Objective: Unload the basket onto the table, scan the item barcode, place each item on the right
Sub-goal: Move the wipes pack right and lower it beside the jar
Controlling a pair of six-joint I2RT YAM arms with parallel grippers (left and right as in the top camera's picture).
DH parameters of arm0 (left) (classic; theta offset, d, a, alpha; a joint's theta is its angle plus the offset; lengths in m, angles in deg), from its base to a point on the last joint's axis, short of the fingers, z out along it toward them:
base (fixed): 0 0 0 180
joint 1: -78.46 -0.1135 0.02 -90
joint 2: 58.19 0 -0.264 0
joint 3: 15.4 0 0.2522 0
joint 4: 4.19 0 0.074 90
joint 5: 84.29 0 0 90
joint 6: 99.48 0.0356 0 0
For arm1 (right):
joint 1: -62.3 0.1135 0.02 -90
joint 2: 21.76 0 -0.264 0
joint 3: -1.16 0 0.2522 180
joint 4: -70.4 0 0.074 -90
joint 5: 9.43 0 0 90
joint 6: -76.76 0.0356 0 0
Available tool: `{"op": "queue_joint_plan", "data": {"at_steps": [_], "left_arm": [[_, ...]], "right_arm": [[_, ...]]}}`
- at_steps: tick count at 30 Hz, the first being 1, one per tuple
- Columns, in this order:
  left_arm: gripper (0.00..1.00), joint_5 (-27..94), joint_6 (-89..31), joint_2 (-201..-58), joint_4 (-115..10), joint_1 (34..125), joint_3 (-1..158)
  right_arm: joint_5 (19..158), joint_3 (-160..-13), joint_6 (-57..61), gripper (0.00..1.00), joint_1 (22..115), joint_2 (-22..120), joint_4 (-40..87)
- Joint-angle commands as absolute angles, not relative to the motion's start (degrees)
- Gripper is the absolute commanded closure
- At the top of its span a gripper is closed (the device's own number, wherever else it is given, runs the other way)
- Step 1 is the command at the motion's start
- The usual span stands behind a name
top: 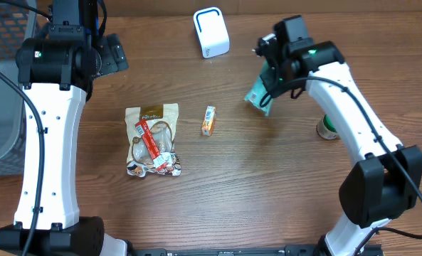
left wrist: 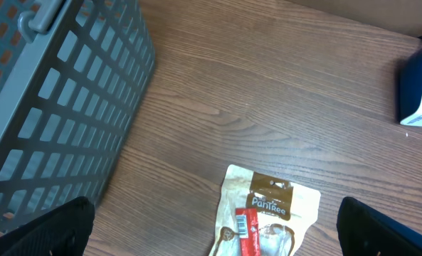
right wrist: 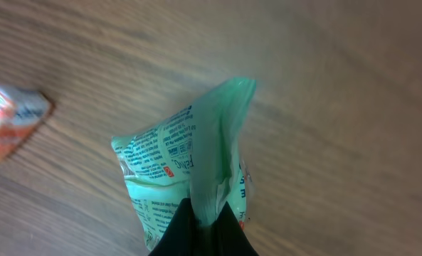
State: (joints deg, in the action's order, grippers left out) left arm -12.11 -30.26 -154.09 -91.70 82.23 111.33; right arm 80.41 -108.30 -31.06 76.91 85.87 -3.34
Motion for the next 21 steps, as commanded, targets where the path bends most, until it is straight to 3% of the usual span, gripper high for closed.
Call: {"op": "queue_joint_plan", "data": {"at_steps": [1,16,19,21], "left_arm": [[0.0,-12.68,-29.6,-153.7,-91.64,82.6,111.81],[0.0,-12.68,-29.6,-153.7,-91.64,82.6,111.81],[0.0,-12.68,-29.6,-153.7,-91.64,82.6,111.81],[0.0,-12.68,-29.6,-153.7,-91.64,82.6,111.81]], "right_arm": [[85.15,-106.23,-30.19,0.96,74.09,85.74,-3.24],[81.72,-94.05,-39.7,0.95,68.97,85.74,2.45],[78.9,-93.92,-39.48,0.73,68.97,85.74,3.56],[77.87,-93.92,-38.6,0.4,68.97,85.74,4.28]]}}
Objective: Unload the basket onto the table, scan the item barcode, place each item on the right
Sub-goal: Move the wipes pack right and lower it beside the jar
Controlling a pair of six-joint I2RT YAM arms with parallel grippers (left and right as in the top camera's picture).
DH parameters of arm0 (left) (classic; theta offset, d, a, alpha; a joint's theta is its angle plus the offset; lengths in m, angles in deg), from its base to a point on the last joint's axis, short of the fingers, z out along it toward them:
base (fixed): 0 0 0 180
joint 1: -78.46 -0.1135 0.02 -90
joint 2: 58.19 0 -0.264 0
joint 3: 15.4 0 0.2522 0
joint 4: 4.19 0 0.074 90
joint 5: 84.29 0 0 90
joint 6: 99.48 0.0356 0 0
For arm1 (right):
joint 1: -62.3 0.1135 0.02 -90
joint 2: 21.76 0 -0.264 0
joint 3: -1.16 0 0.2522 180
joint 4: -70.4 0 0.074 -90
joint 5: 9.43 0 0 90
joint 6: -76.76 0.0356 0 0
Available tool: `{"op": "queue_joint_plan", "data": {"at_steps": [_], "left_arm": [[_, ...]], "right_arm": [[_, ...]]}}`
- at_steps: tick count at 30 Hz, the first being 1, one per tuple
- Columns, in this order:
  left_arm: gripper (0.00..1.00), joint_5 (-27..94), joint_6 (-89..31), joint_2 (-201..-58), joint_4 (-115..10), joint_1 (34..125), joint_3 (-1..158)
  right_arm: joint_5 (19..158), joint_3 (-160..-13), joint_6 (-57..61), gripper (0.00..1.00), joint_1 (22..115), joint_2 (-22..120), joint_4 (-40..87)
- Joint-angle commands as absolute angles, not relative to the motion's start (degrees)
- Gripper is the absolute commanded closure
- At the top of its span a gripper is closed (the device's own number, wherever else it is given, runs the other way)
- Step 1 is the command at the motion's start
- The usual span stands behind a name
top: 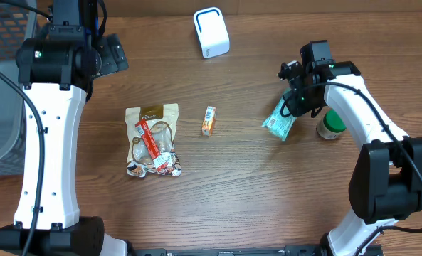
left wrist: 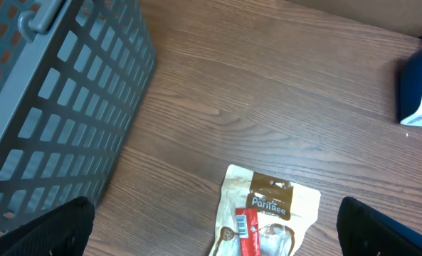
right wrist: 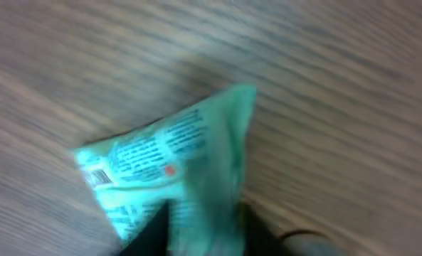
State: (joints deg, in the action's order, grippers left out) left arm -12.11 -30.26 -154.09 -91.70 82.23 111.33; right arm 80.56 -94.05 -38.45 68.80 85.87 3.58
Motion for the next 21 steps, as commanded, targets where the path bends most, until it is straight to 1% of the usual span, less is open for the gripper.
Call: {"op": "queue_joint_plan", "data": {"at_steps": [1,2,5,6,9,12,15,17,21], "left_arm": [[0.0,-12.68,-29.6,-153.7,-91.64,82.6,111.81],[0.0,-12.68,-29.6,-153.7,-91.64,82.6,111.81],[0.0,-12.68,-29.6,-153.7,-91.64,82.6,111.81],[0.0,-12.68,-29.6,-153.7,-91.64,82.6,111.81],[0.01,-12.68,-29.6,-153.7,-91.64,82.6,111.81],[0.0,-12.68,-29.6,-153.7,-91.64,82.6,111.81],[0.0,-12.68,-29.6,-153.7,-91.64,82.6,111.81],[0.0,-12.68,-29.6,-153.7,-91.64,82.6,111.81],[0.0,-12.68,-29.6,-153.7,-91.66,82.6,111.81]], "right_arm": [[77.76,-93.92,-38.56,0.33,68.97,85.74,4.74],[77.8,-93.92,-38.04,0.28,68.97,85.74,5.22],[78.33,-93.92,-28.66,0.28,68.97,85.74,9.09],[79.62,-93.92,-23.57,0.28,69.04,85.74,10.71],[86.77,-93.92,-9.99,0.33,69.08,85.74,12.26],[92.95,-93.92,-1.4,0.42,69.1,85.74,11.72],[93.54,-93.92,3.41,0.46,69.98,85.74,11.37],[93.41,-93.92,3.54,0.5,70.74,85.74,11.39],[89.08,-93.92,4.78,0.53,72.36,85.74,10.8]]}}
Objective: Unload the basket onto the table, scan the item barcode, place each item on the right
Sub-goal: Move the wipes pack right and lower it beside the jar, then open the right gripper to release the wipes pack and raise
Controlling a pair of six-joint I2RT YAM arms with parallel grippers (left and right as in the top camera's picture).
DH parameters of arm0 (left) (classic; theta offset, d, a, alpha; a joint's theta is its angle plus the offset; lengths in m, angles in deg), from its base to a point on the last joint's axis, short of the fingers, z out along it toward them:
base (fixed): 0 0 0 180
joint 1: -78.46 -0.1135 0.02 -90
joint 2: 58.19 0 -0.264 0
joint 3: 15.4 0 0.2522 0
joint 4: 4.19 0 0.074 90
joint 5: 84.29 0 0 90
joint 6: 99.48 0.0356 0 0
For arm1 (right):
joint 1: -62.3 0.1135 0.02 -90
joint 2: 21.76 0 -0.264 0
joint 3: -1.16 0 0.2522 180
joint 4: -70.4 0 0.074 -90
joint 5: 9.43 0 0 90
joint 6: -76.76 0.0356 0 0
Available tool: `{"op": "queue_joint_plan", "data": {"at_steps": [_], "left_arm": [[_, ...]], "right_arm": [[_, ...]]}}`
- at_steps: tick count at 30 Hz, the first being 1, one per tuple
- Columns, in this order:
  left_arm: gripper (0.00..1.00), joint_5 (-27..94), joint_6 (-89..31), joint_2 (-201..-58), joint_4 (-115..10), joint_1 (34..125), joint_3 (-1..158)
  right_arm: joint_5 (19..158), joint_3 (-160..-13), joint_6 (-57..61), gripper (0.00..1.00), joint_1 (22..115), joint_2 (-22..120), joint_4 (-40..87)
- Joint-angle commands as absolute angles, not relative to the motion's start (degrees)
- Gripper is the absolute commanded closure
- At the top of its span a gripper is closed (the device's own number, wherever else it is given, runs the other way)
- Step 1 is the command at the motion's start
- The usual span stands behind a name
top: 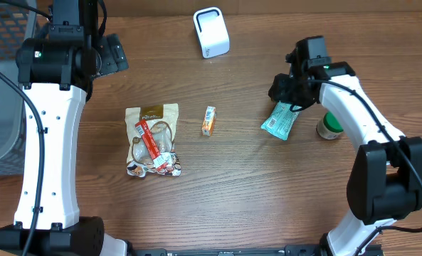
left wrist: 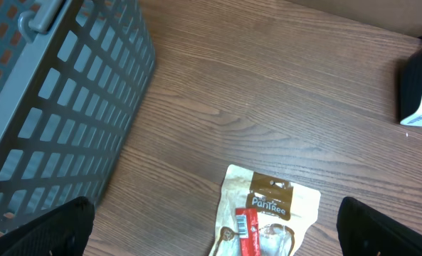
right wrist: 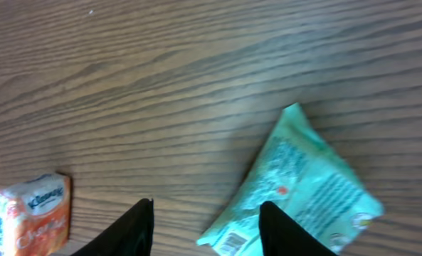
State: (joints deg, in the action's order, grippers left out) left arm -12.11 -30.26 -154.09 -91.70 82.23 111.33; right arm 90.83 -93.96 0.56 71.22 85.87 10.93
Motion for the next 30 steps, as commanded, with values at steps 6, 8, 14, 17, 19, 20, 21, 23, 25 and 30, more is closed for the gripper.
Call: {"op": "queue_joint_plan", "data": {"at_steps": [6,8,14,17,19,20,21,23,25,30], "left_arm": [[0.0,-12.68,-29.6,-153.7,-91.64,82.6,111.81],[0.0,-12.68,-29.6,-153.7,-91.64,82.6,111.81],[0.0,-12.68,-29.6,-153.7,-91.64,82.6,111.81],[0.0,-12.68,-29.6,-153.7,-91.66,82.6,111.81],[0.0,-12.68,-29.6,-153.7,-91.64,82.6,111.81],[0.0,-12.68,-29.6,-153.7,-91.64,82.6,111.81],[0.0,-12.68,-29.6,-153.7,-91.64,82.6,111.81],[0.0,-12.68,-29.6,-153.7,-91.64,82.6,111.81],[0.0,-12.68,-29.6,-153.7,-91.64,82.6,111.81],[0.0,-12.68,-29.6,-153.7,-91.64,82.6,111.81]], "right_arm": [[84.21,-93.11,7.01,0.53,74.76,85.74,10.23],[83.99,-92.15,7.58,0.53,75.62,85.74,11.23],[80.54,-86.97,9.53,0.53,77.87,85.74,17.24],[80.58,-83.76,9.53,0.53,78.39,85.74,21.33],[80.47,-81.75,9.53,0.54,78.41,85.74,23.61],[79.92,-81.11,9.53,0.54,78.41,85.74,24.06],[78.53,-80.65,9.57,0.54,78.41,85.74,23.98],[75.18,-80.37,10.64,0.55,78.35,85.74,22.93],[72.49,-80.37,10.99,0.55,78.28,85.74,21.81],[70.92,-80.37,10.73,0.55,78.11,85.74,19.65]]}}
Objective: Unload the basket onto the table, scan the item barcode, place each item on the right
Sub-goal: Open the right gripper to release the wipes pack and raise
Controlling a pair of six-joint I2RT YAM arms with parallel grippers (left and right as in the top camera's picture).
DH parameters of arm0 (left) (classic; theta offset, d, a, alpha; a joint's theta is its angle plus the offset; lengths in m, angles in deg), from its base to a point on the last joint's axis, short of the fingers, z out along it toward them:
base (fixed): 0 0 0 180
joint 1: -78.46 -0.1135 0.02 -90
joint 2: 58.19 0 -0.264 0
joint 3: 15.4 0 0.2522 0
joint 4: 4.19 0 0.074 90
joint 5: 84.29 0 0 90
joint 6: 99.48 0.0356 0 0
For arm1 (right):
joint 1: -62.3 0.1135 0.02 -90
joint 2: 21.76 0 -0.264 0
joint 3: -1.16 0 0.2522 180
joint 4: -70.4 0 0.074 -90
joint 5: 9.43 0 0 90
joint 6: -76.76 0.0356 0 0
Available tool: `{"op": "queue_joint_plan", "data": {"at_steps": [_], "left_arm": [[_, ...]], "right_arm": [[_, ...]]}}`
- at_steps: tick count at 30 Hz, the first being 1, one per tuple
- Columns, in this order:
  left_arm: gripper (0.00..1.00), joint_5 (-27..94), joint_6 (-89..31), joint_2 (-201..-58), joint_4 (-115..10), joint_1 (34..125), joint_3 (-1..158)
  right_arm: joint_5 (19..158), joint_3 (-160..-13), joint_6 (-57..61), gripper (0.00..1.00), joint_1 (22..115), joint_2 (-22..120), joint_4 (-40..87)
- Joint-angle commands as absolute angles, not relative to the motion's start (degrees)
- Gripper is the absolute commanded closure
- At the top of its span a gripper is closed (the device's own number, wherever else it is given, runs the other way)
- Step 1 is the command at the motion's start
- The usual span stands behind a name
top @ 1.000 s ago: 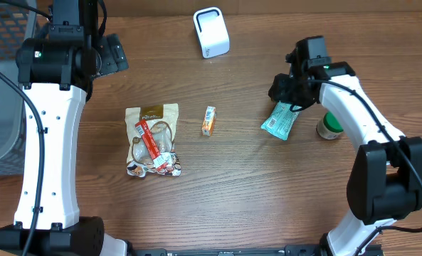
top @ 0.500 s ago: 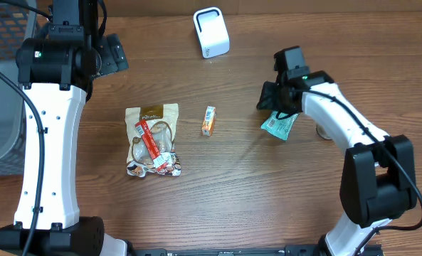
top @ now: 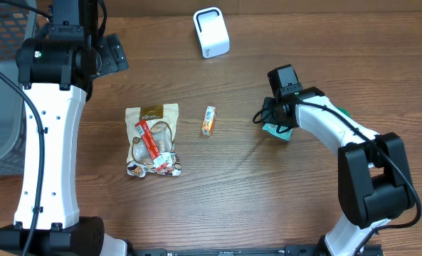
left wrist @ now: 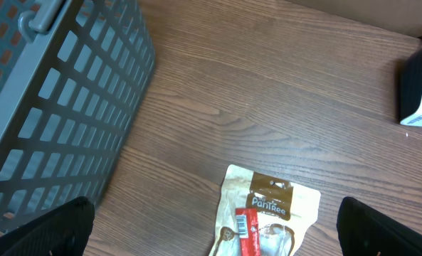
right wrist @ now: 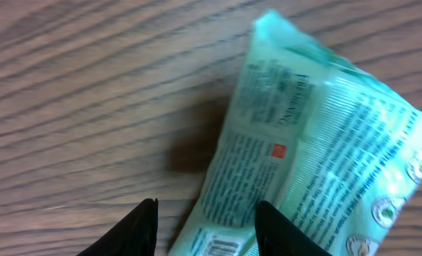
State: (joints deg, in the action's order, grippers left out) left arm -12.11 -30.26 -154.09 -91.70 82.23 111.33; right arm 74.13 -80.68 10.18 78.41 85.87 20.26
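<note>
A green printed packet (right wrist: pixel 317 156) lies flat on the wooden table, its barcode (right wrist: pixel 214 249) at the lower edge of the right wrist view. My right gripper (right wrist: pixel 205 231) is open low over it, one finger off the packet's left edge, the other over its printed face. From overhead the right gripper (top: pixel 269 121) and arm hide most of the green packet (top: pixel 276 131). The white scanner (top: pixel 211 32) stands at the back. My left gripper (left wrist: pixel 214 235) hangs open, high above a tan snack pouch (left wrist: pixel 267 213).
A grey slatted basket (left wrist: pixel 54 92) stands at the left edge of the table. A tan pouch (top: pixel 152 139) and a small orange pack (top: pixel 208 121) lie mid-table, left of the right gripper.
My right gripper, still open, has come down closer over the green packet, which now fills its wrist view. Overhead, the arm now covers the packet and the small can. The left arm has not moved.
My right gripper first held the green packet up in the air to the right of the scanner. Then the packet was down by a small can. Then the gripper stood open with the packet lying on the table, and now it is low over that packet.
</note>
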Motion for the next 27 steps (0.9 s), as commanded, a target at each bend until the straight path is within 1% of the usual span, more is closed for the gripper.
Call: {"op": "queue_joint_plan", "data": {"at_steps": [1,8,14,19,25,27], "left_arm": [[0.0,-12.68,-29.6,-153.7,-91.64,82.6,111.81],[0.0,-12.68,-29.6,-153.7,-91.64,82.6,111.81],[0.0,-12.68,-29.6,-153.7,-91.64,82.6,111.81],[0.0,-12.68,-29.6,-153.7,-91.64,82.6,111.81],[0.0,-12.68,-29.6,-153.7,-91.64,82.6,111.81],[0.0,-12.68,-29.6,-153.7,-91.64,82.6,111.81]], "right_arm": [[70.92,-80.37,10.73,0.55,77.98,85.74,19.19],[68.03,-80.37,10.51,0.54,76.16,85.74,15.91],[67.86,-80.5,9.2,0.54,74.52,85.72,15.82],[69.63,-81.33,7.16,0.54,74.7,85.61,15.71],[71.99,-87.17,5.77,0.54,76.84,84.8,12.11],[74.5,-88.46,3.32,0.54,77.91,84.8,12.2]]}}
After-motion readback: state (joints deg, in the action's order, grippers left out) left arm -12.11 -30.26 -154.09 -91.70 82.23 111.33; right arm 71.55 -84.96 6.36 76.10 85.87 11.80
